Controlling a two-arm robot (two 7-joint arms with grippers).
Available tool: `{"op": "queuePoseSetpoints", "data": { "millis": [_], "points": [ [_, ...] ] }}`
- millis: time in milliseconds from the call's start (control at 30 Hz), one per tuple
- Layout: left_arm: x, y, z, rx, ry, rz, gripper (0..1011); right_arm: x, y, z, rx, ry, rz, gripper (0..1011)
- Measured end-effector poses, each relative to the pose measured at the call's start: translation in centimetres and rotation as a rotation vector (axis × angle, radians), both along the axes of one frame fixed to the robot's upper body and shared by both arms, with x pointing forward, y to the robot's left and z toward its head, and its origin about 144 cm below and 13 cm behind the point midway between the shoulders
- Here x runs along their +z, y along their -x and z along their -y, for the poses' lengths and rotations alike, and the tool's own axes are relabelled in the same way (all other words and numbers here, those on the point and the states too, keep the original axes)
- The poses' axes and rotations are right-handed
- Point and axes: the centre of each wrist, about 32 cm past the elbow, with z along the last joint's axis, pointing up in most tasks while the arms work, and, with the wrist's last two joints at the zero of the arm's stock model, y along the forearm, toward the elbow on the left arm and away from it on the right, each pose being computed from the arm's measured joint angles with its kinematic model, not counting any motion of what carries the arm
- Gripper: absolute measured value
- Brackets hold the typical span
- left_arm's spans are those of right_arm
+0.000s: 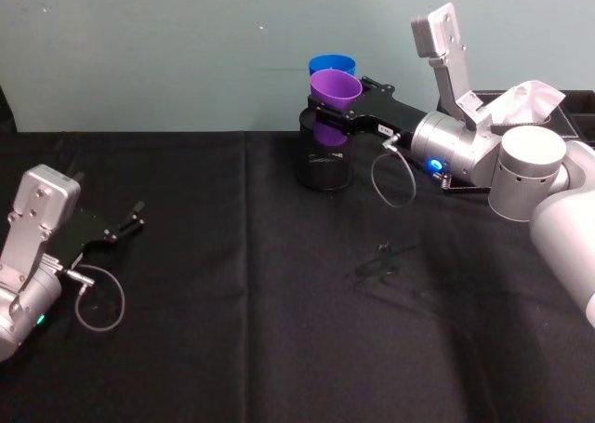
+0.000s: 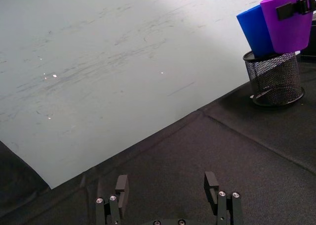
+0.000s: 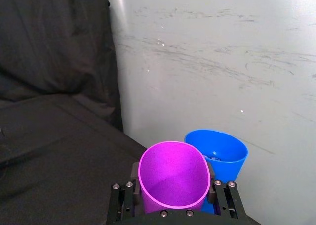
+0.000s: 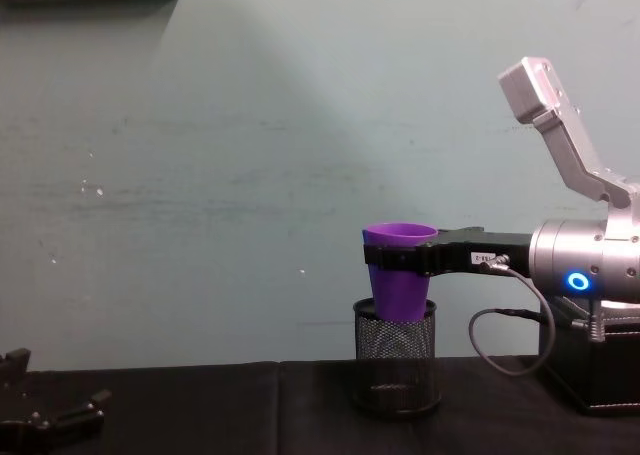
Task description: Pick up one cup with a gripper and tap it against the other cup.
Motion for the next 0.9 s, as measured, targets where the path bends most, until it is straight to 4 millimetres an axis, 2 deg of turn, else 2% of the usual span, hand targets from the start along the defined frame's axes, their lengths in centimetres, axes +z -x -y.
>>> {"op": "queuePoseSetpoints", "data": {
  "millis": [900],
  "points": [
    [0.00,0.00,0.00,0.000,0.000,0.000,1000,0.00,0.00,0.00,0.000,0.000,0.000,724]
  ]
}}
